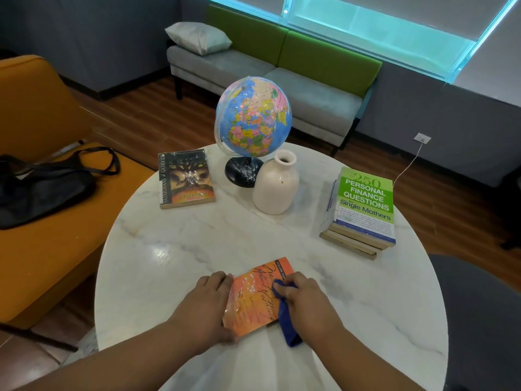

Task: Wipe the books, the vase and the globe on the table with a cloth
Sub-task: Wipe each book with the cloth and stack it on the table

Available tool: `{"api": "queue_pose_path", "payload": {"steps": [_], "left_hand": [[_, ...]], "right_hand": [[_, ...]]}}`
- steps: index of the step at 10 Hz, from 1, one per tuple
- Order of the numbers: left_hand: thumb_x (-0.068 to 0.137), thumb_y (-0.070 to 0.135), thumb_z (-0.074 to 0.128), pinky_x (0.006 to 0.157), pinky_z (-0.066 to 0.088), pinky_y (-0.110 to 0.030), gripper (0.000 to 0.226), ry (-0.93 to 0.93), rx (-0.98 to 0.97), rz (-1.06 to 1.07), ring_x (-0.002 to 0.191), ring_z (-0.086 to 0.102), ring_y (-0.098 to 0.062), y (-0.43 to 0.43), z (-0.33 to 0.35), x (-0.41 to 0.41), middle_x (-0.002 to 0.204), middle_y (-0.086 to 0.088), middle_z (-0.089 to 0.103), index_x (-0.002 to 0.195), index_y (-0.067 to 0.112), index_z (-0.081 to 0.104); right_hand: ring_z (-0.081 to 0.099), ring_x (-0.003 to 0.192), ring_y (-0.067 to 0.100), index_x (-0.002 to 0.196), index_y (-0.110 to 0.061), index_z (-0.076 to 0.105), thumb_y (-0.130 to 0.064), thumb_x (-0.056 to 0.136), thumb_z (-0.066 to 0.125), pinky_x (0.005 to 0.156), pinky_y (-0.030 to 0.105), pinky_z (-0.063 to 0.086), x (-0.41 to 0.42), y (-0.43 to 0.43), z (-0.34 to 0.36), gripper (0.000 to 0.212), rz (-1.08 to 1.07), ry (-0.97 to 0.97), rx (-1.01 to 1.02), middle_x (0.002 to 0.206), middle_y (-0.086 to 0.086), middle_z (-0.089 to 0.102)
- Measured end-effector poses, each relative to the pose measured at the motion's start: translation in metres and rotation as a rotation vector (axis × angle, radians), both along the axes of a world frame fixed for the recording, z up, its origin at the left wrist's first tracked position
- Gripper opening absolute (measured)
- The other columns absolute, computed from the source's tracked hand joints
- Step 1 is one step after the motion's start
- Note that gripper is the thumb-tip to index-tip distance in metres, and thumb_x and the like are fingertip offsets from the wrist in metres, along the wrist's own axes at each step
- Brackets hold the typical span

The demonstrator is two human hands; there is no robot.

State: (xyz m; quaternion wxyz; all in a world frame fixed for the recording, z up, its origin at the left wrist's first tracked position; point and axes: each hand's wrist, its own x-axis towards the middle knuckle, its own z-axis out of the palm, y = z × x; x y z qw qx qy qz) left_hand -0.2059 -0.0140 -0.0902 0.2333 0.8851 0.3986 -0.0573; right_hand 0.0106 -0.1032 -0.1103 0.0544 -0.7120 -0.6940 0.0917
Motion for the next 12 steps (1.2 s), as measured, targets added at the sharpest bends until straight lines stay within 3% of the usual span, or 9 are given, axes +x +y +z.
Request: {"api": "queue_pose_path", "payload": {"steps": [2, 3, 4, 6, 7, 8, 9, 11, 12], "left_hand": [[0.065, 0.064, 0.073, 0.112, 0.027, -0.026, 0.118, 0.005, 0.008, -0.003, 0.139, 0.021, -0.019, 0.000, 0.000, 0.000, 0.154, 0.003, 0.017, 0.154, 0.017, 0.010], [0.065, 0.064, 0.073, 0.112, 0.026, -0.027, 0.119, 0.008, 0.003, -0.005, 0.140, 0.021, -0.019, 0.000, -0.001, 0.000, 0.154, 0.002, 0.017, 0.154, 0.017, 0.010], [0.065, 0.064, 0.073, 0.113, 0.026, -0.027, 0.119, 0.005, 0.003, 0.003, 0.140, 0.020, -0.019, 0.000, 0.000, 0.000, 0.155, 0.003, 0.016, 0.154, 0.017, 0.009], [0.065, 0.063, 0.072, 0.112, 0.027, -0.026, 0.118, 0.010, 0.004, -0.007, 0.138, 0.022, -0.019, 0.000, 0.001, 0.001, 0.153, 0.003, 0.018, 0.153, 0.016, 0.010], [0.065, 0.061, 0.074, 0.113, 0.028, -0.026, 0.118, 0.013, -0.003, -0.008, 0.138, 0.022, -0.020, 0.000, 0.001, 0.001, 0.153, 0.002, 0.018, 0.153, 0.016, 0.010], [0.064, 0.059, 0.076, 0.111, 0.030, -0.026, 0.118, 0.018, -0.003, -0.003, 0.138, 0.022, -0.020, 0.000, 0.002, 0.002, 0.152, 0.003, 0.018, 0.153, 0.017, 0.011], [0.064, 0.059, 0.075, 0.111, 0.030, -0.026, 0.118, 0.018, -0.003, -0.001, 0.138, 0.023, -0.019, 0.000, 0.002, 0.002, 0.152, 0.003, 0.018, 0.153, 0.017, 0.011], [0.067, 0.056, 0.074, 0.111, 0.029, -0.025, 0.115, 0.023, 0.002, 0.000, 0.139, 0.022, -0.019, 0.000, 0.002, 0.002, 0.154, 0.003, 0.017, 0.153, 0.017, 0.010], [0.067, 0.056, 0.075, 0.112, 0.028, -0.025, 0.116, 0.020, -0.008, 0.001, 0.139, 0.021, -0.019, 0.000, 0.002, 0.003, 0.154, 0.002, 0.017, 0.154, 0.016, 0.010]], "right_hand": [[0.037, 0.123, 0.015, 0.134, -0.034, 0.051, -0.015, 0.097, 0.043, 0.100, 0.026, 0.034, -0.033, -0.022, 0.001, 0.042, 0.203, 0.166, -0.063, 0.132, -0.011, 0.041], [0.046, 0.116, 0.008, 0.124, -0.031, 0.059, -0.026, 0.100, 0.049, 0.098, 0.015, 0.036, -0.021, -0.022, 0.003, 0.027, 0.113, 0.217, -0.020, 0.109, -0.028, 0.038], [0.056, 0.098, 0.007, 0.107, -0.031, 0.060, -0.032, 0.098, 0.050, 0.086, 0.012, 0.041, -0.021, -0.017, 0.008, 0.013, -0.005, 0.178, -0.007, 0.113, -0.007, 0.048], [0.051, 0.106, 0.009, 0.115, -0.031, 0.059, -0.033, 0.097, 0.052, 0.083, 0.014, 0.037, -0.037, -0.023, 0.015, 0.019, 0.123, 0.201, -0.127, 0.117, -0.007, 0.047], [0.060, 0.096, 0.007, 0.094, -0.037, 0.060, -0.037, 0.093, 0.058, 0.087, 0.025, 0.048, -0.014, -0.016, 0.005, 0.002, 0.010, 0.145, -0.104, 0.104, -0.009, 0.058], [0.066, 0.078, 0.012, 0.083, -0.023, 0.056, -0.033, 0.094, 0.059, 0.070, 0.035, 0.054, 0.009, 0.000, 0.011, 0.014, -0.209, 0.090, -0.097, 0.087, 0.000, 0.066], [0.060, 0.089, 0.019, 0.098, -0.018, 0.053, -0.022, 0.097, 0.050, 0.069, 0.027, 0.044, 0.006, 0.018, 0.019, 0.006, -0.333, 0.133, -0.157, 0.105, 0.002, 0.058], [0.051, 0.061, 0.002, 0.090, -0.022, 0.052, -0.023, 0.095, 0.054, 0.054, 0.017, 0.037, -0.021, 0.016, 0.011, 0.006, -0.257, 0.351, -0.138, 0.080, -0.005, 0.055], [0.051, 0.062, 0.011, 0.085, -0.019, 0.052, -0.027, 0.094, 0.056, 0.057, 0.027, 0.037, -0.012, 0.029, 0.012, 0.012, -0.360, 0.349, -0.109, 0.077, 0.002, 0.056]]}}
